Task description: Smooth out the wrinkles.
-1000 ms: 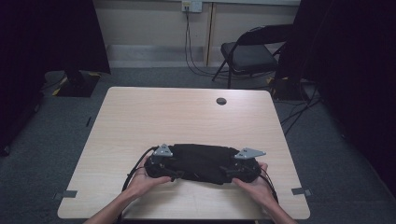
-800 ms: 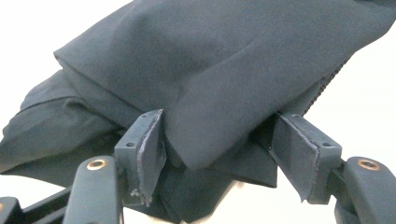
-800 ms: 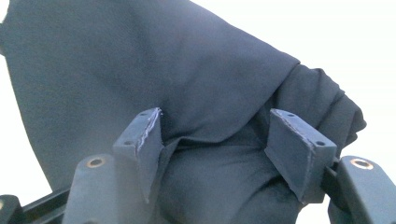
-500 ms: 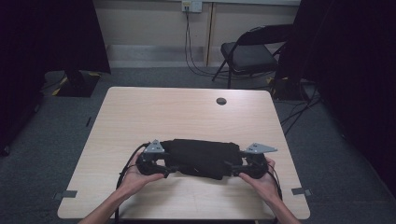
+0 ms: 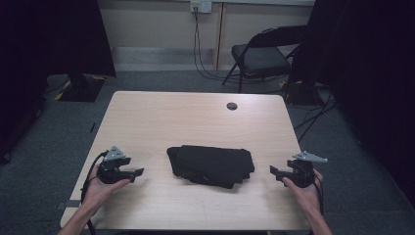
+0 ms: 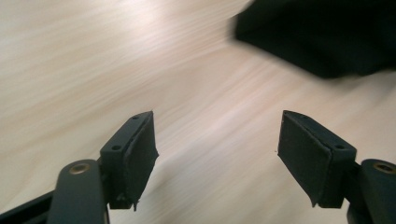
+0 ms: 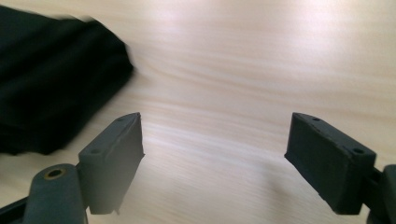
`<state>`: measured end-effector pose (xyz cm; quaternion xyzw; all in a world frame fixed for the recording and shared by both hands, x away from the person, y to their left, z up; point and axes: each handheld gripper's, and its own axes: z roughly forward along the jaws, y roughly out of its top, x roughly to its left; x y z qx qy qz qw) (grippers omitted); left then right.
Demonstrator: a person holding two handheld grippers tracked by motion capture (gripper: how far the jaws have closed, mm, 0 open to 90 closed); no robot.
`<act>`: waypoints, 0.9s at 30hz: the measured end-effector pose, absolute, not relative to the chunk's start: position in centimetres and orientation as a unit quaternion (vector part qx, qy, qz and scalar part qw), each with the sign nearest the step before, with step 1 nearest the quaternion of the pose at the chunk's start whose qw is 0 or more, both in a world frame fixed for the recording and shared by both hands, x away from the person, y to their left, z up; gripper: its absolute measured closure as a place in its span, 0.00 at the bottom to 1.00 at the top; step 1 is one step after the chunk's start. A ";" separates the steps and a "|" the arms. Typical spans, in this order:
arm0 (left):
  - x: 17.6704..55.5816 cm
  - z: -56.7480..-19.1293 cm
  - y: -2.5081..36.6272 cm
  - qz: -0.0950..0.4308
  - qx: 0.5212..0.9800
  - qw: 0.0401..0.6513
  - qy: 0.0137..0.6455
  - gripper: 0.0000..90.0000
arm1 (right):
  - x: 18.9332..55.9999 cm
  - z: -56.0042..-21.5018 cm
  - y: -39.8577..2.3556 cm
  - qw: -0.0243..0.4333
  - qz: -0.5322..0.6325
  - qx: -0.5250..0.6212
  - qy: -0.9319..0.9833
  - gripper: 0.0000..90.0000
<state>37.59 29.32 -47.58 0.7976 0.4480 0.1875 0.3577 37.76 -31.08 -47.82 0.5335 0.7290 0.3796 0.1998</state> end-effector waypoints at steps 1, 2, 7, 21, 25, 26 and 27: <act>37.6 -47.6 29.3 0.187 0.798 0.358 0.448 0.32 | 37.8 -47.8 -31.1 0.200 0.380 0.533 0.729 0.20; 37.9 -47.7 29.7 0.192 0.790 0.358 0.459 0.32 | 38.0 -48.1 -31.1 0.199 0.369 0.541 0.729 0.20; 38.8 -48.8 29.5 0.176 0.796 0.338 0.470 0.29 | 38.9 -49.1 -30.9 0.203 0.335 0.548 0.739 0.20; 38.8 -50.3 27.8 0.203 0.791 0.349 0.460 0.16 | 38.4 -50.4 -30.0 0.237 0.327 0.531 0.745 0.15; 38.8 -50.3 27.7 0.202 0.790 0.348 0.463 0.14 | 38.4 -50.4 -30.0 0.238 0.326 0.532 0.745 0.15; 38.8 -50.3 27.7 0.203 0.789 0.349 0.464 0.14 | 38.4 -50.4 -30.0 0.238 0.326 0.532 0.745 0.15; 38.8 -50.3 27.7 0.203 0.789 0.348 0.464 0.14 | 38.4 -50.4 -30.0 0.237 0.326 0.532 0.745 0.15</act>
